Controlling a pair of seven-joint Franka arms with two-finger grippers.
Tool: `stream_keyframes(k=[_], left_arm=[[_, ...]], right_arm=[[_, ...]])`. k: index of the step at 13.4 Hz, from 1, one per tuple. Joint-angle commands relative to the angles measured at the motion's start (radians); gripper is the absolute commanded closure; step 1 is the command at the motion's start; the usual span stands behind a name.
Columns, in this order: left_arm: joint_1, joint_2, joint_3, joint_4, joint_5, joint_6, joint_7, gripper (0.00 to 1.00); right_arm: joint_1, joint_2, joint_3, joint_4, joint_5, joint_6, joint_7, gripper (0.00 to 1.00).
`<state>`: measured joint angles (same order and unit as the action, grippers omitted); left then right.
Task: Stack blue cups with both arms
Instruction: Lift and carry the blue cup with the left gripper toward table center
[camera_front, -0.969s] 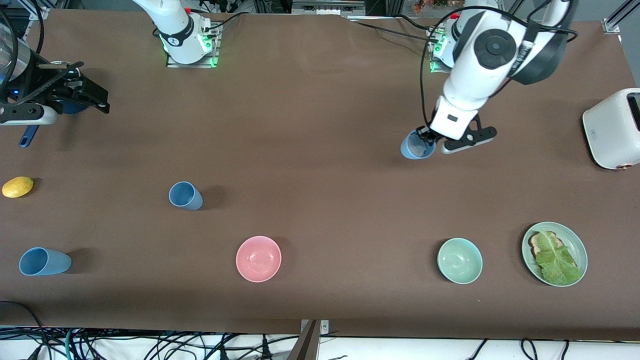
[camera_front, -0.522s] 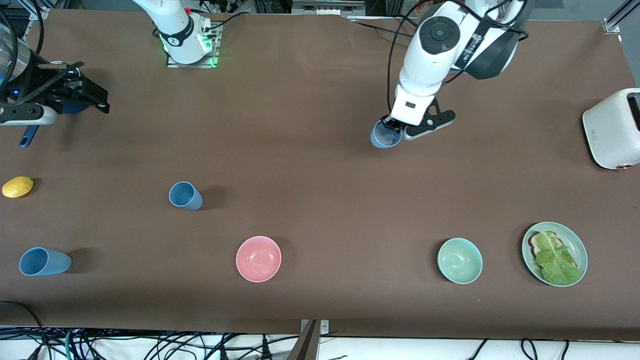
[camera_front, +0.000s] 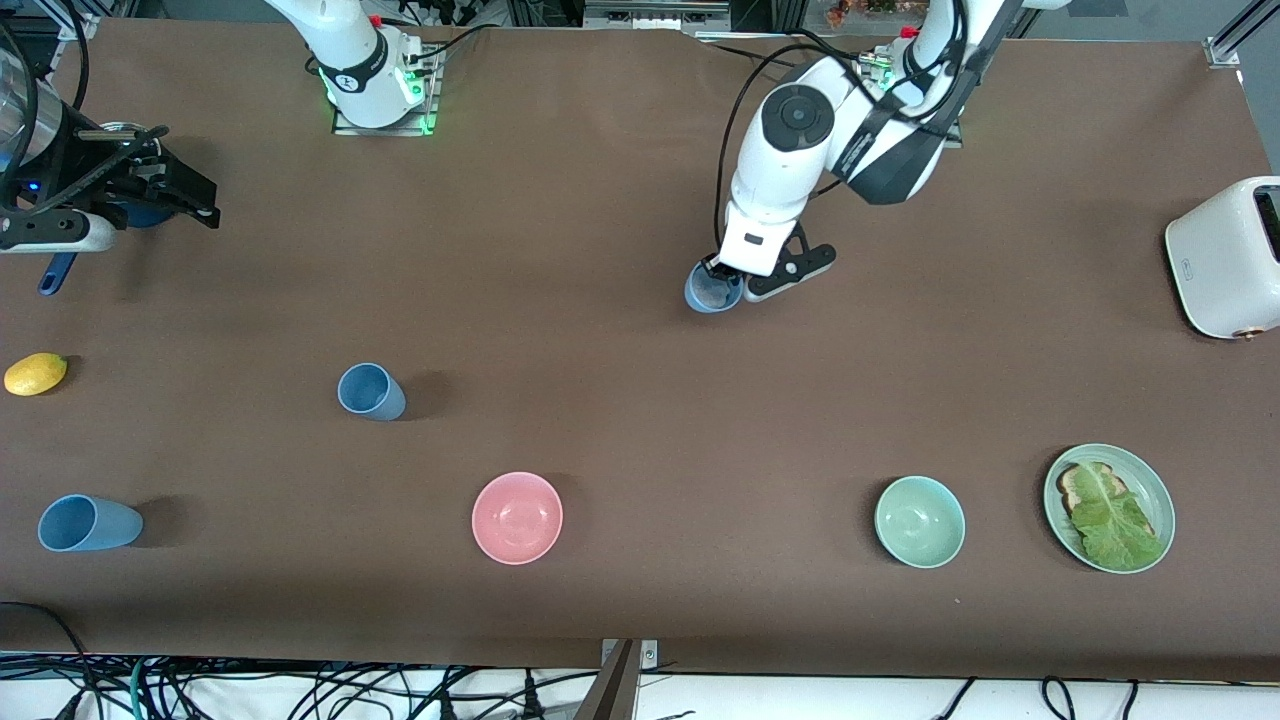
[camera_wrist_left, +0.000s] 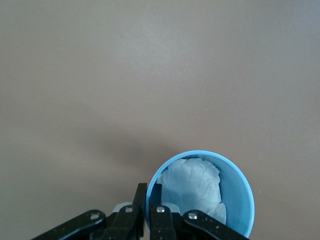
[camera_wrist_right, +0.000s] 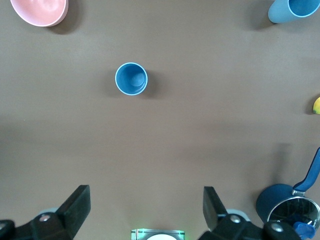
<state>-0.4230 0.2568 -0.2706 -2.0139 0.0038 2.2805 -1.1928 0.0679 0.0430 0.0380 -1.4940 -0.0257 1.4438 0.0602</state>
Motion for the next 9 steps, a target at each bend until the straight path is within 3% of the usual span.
stream_keyframes(k=[1,9], left_arm=[[-0.023,0.076,0.014,0.076,0.050,-0.001,-0.050,1.00],[-0.048,0.193,0.016,0.112,0.170,0.069,-0.180,1.00]], right_arm=[[0.000,-0.006,-0.001,-0.006,-0.002,-0.002,-0.014,0.00],[0.000,-0.006,-0.001,-0.008,0.000,-0.002,-0.014,0.00]])
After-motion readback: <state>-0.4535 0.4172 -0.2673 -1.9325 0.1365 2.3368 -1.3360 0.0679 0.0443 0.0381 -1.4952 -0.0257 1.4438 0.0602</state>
